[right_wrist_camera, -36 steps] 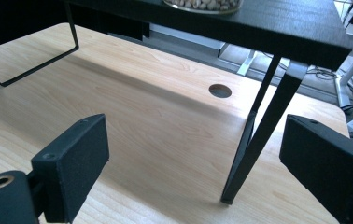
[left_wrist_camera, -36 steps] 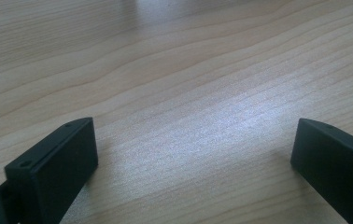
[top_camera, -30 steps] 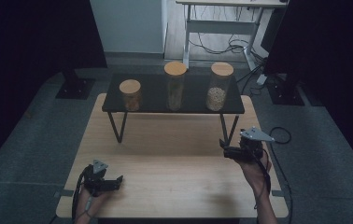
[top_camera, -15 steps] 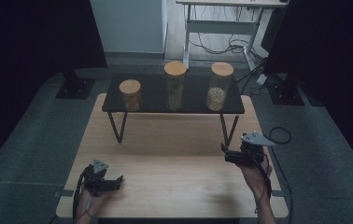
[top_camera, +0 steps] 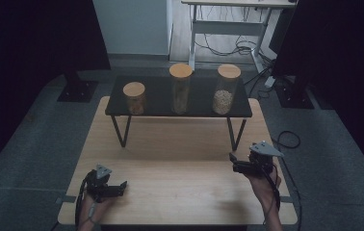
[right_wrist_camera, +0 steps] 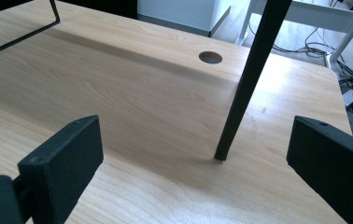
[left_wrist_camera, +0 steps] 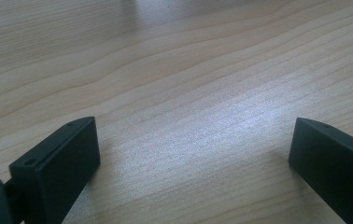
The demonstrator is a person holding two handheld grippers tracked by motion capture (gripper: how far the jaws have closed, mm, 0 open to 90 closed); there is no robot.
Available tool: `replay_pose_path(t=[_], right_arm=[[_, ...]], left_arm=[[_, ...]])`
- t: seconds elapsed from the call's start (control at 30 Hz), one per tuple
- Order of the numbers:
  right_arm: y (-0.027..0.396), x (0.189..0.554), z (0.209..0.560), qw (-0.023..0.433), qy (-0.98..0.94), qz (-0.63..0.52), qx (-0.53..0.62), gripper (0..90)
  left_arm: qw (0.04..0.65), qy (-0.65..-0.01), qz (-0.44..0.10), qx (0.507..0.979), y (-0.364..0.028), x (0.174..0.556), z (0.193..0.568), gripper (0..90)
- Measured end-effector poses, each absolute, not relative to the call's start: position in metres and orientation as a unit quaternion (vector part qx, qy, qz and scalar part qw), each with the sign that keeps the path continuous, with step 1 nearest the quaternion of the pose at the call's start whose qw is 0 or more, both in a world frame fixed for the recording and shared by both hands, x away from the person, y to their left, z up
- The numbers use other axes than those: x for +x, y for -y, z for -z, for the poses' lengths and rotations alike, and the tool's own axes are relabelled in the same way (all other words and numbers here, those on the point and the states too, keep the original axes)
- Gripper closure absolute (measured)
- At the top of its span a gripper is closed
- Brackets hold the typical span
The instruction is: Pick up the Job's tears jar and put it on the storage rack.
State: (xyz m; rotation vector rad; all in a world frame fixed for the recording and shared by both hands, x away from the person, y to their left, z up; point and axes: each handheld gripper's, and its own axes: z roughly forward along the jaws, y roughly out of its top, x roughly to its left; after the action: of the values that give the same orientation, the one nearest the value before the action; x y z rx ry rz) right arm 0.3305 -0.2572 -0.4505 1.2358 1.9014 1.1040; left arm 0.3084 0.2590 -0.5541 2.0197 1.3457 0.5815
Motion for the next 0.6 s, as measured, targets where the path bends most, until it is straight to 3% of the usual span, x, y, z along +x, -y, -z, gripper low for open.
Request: replay_pose_path(t=[0.6], right_arm=[[0.261, 0.323, 0.477, 0.291, -0.722, -0.399, 0.484, 1.5]], left_arm=[[0.317, -0.511, -0.221, 0.767, -0.259, 0.308, 0.554, 1.6]])
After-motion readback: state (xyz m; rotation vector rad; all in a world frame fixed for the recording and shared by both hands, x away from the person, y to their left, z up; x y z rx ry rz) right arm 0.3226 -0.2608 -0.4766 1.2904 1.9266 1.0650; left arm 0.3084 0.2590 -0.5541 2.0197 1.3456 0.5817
